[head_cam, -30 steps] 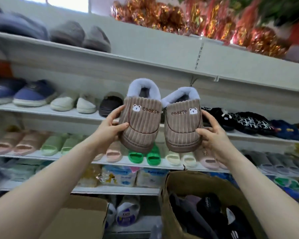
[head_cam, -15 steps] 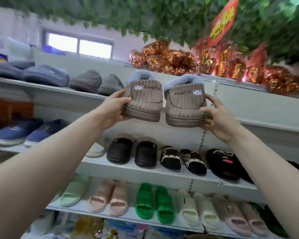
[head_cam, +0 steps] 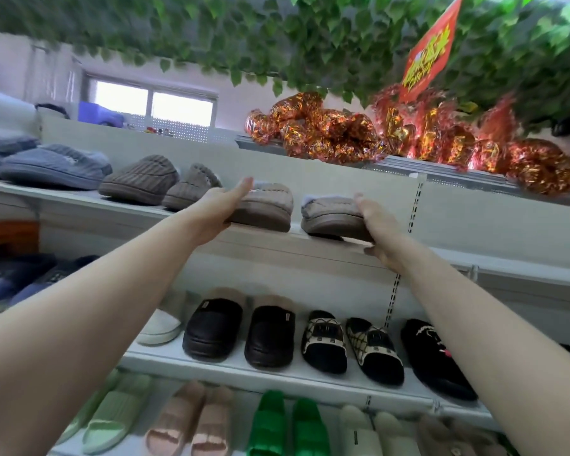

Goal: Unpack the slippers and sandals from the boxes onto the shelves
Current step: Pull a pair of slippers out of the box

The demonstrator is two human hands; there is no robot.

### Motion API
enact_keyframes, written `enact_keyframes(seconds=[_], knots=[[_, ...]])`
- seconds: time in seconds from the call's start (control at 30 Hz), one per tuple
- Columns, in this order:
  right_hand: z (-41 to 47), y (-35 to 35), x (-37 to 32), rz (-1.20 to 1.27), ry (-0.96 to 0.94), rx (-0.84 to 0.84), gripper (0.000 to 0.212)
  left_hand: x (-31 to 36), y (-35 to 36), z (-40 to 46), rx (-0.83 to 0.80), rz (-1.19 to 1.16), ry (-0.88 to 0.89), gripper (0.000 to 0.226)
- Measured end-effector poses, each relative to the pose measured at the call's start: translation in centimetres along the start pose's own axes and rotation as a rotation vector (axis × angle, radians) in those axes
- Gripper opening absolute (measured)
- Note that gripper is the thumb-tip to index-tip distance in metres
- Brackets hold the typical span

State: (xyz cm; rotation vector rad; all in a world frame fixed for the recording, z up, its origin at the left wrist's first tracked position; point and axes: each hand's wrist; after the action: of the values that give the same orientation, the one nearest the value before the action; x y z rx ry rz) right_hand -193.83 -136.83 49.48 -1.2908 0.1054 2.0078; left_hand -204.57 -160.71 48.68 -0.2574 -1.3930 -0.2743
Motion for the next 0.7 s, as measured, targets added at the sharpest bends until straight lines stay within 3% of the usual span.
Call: enact_keyframes(seconds=[0.1,0.17,0.23,0.4,0.47,0.57,0.7], knots=[[-0.2,0.3,1.6,-0.367,-0.263,-0.005,0.064,-0.8,0.3,0.4,-0.05,0.315,0.184,0.042],[-0.6,0.9,1.9,-0.43,-0.383,0.01,0.06,-1.2,0.5,0.7,-0.013,0.436,0.289,0.055],[0.0,1.5,1.9,-0.47,-0.455,0.011,0.053,-1.2,0.6,2.0,0.036,0.524,0.326,0.052],[3.4,2.4,3.4,-0.623,-0.528,-0.057,0.041,-1.9,1.8,5.3,0.123,0.734,0.472,0.033],[5.0,2.6,4.4,-0.649,-0.548,-0.08,0.039,-2.6,2.4,6.3,0.113,0.806,0.541,0.041],[7.2,2.7,5.5,-0.662,-0.544,-0.136,0.039,-3.6,2.9,7.8,0.13,0.952,0.55,0.073],[9.0,2.7,6.3,-0.661,-0.552,-0.18,0.042,-4.0,3.7,9.3,0.149,1.023,0.521,0.066]])
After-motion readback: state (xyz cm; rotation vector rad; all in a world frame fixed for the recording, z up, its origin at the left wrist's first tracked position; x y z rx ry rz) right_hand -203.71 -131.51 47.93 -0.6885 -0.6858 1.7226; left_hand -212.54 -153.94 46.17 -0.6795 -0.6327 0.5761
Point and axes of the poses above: each hand's wrist, its own z-axis towards the middle knuckle, its own y-axis out of the palm, x = y × z, and after that the axes turned 9 degrees about -y, right-handed
